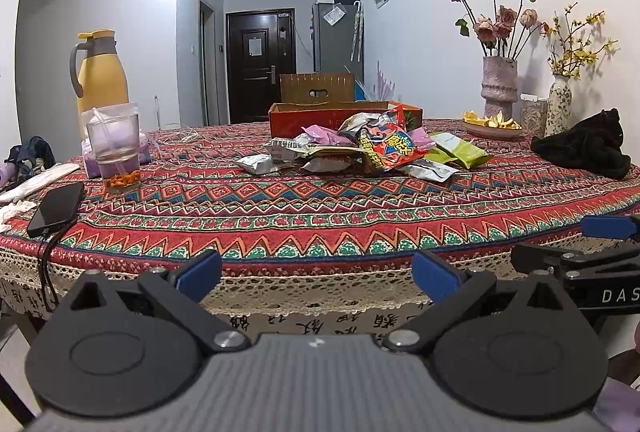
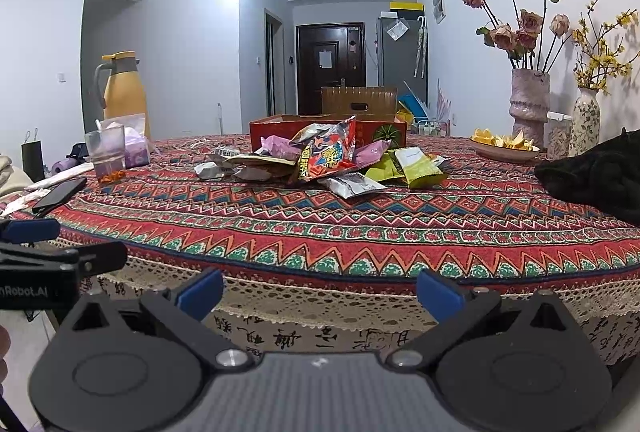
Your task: Organize snacks
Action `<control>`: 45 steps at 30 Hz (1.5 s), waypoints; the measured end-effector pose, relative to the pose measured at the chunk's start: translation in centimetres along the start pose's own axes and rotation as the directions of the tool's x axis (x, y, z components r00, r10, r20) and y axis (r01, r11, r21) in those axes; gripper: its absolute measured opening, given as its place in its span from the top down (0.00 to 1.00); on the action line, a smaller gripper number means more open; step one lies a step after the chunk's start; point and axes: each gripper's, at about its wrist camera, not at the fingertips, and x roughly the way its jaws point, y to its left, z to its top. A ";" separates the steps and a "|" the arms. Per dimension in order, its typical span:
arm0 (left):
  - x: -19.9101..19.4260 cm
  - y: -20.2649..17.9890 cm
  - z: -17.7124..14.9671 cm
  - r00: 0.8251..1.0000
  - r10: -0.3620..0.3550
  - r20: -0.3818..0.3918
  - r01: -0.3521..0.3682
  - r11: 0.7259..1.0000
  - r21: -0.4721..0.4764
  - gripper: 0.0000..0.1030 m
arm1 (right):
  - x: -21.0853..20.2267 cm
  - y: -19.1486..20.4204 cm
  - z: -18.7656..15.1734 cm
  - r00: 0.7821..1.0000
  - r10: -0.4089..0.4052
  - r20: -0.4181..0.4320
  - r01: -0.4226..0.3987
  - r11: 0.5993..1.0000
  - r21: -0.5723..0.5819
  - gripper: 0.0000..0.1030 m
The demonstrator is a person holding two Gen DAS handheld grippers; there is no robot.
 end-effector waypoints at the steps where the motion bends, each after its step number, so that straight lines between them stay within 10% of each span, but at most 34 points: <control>1: 0.0 0.0 0.0 1.000 0.001 0.000 -0.001 1.000 0.000 0.00 | 0.0 0.0 0.0 1.000 0.001 0.001 -0.001 1.000 0.000 0.00; 45: 3.0 0.3 2.6 0.999 0.039 -0.026 -0.040 0.999 -0.021 0.00 | 1.6 -1.8 2.0 0.999 -0.020 0.036 0.019 1.000 0.021 0.00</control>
